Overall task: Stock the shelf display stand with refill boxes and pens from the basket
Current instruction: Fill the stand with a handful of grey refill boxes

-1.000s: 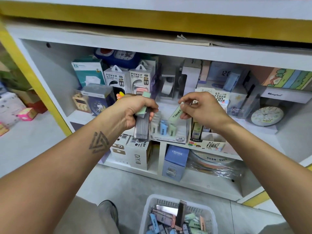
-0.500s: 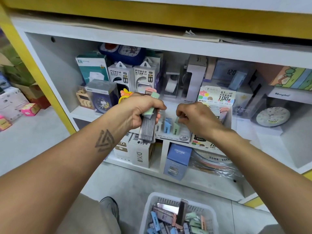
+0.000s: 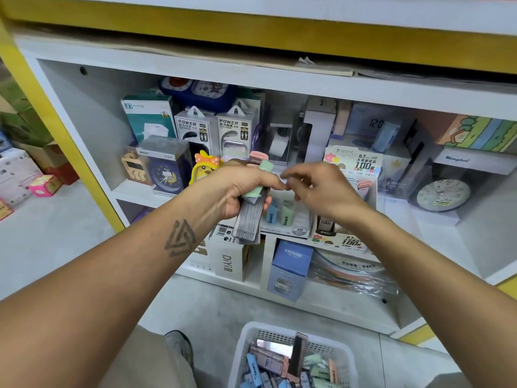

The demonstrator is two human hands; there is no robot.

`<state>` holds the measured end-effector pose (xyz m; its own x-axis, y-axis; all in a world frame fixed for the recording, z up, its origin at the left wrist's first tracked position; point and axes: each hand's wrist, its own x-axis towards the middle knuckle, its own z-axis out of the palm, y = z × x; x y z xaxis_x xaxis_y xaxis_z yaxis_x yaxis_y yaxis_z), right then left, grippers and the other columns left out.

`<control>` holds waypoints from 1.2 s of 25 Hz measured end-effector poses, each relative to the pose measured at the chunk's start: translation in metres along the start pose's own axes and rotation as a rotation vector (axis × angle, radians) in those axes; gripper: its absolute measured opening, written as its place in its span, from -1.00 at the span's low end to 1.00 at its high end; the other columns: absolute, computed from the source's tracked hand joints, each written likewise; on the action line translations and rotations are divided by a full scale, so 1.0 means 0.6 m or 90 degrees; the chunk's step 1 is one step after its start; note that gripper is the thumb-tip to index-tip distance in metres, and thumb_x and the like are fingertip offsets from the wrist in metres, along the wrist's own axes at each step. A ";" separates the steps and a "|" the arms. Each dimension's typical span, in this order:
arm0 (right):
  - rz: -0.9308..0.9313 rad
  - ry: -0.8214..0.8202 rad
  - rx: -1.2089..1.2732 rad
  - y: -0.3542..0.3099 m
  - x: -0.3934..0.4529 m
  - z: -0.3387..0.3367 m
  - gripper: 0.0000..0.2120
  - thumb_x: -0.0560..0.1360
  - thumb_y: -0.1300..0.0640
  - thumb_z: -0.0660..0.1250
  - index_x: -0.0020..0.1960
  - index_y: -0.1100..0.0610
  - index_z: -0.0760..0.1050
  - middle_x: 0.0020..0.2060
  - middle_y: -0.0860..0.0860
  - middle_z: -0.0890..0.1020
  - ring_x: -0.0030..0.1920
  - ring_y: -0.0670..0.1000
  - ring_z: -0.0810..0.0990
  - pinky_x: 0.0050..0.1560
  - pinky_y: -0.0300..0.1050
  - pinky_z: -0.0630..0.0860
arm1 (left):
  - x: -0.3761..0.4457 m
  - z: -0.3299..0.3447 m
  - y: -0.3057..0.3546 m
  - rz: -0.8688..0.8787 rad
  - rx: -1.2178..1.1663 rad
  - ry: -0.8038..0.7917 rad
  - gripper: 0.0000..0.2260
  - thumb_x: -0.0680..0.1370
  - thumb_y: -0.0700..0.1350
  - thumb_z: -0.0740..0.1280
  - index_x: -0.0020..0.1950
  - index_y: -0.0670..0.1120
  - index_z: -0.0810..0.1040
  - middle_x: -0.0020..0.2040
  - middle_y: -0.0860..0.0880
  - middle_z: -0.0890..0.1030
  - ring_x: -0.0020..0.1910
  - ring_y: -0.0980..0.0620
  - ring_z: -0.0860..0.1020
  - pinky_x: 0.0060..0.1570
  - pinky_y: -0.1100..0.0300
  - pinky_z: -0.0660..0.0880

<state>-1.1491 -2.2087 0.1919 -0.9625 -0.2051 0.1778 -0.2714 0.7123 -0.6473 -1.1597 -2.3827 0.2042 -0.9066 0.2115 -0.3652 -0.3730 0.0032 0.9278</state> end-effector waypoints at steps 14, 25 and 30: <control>0.160 0.091 0.471 0.027 -0.021 -0.066 -0.84 0.46 0.28 0.50 -0.02 0.32 0.59 -0.29 0.24 0.68 -0.39 0.05 0.65 -0.36 -0.21 0.58 | 0.002 0.048 -0.003 -0.032 -0.041 -0.114 -0.91 0.46 -0.28 0.45 -0.13 -0.15 0.58 -0.35 -0.10 0.56 -0.50 0.03 0.46 -0.51 0.24 0.45; -0.238 0.034 -0.231 0.022 -0.027 -0.031 -0.66 0.54 0.08 0.41 0.30 -0.04 0.48 0.12 -0.10 0.59 0.11 -0.02 0.55 0.09 -0.05 0.50 | 0.002 0.029 0.007 -0.047 -0.095 -0.053 -0.94 0.50 -0.29 0.38 -0.13 -0.15 0.58 -0.28 -0.17 0.64 -0.54 0.09 0.43 -0.52 0.29 0.46; -0.087 0.071 -0.102 0.036 -0.012 -0.022 -0.69 0.61 0.12 0.29 0.25 -0.18 0.32 -0.20 -0.06 0.61 -0.18 -0.01 0.62 -0.14 0.01 0.58 | 0.004 0.006 0.010 -0.055 -0.138 -0.012 -0.89 0.54 -0.25 0.37 0.00 -0.12 0.48 -0.26 -0.22 0.66 -0.56 0.07 0.44 -0.54 0.29 0.46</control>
<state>-1.1480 -2.1829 0.1863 -0.9091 -0.2381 0.3418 -0.3881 0.7822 -0.4874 -1.1634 -2.3786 0.2094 -0.8660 0.2384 -0.4394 -0.4851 -0.1880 0.8540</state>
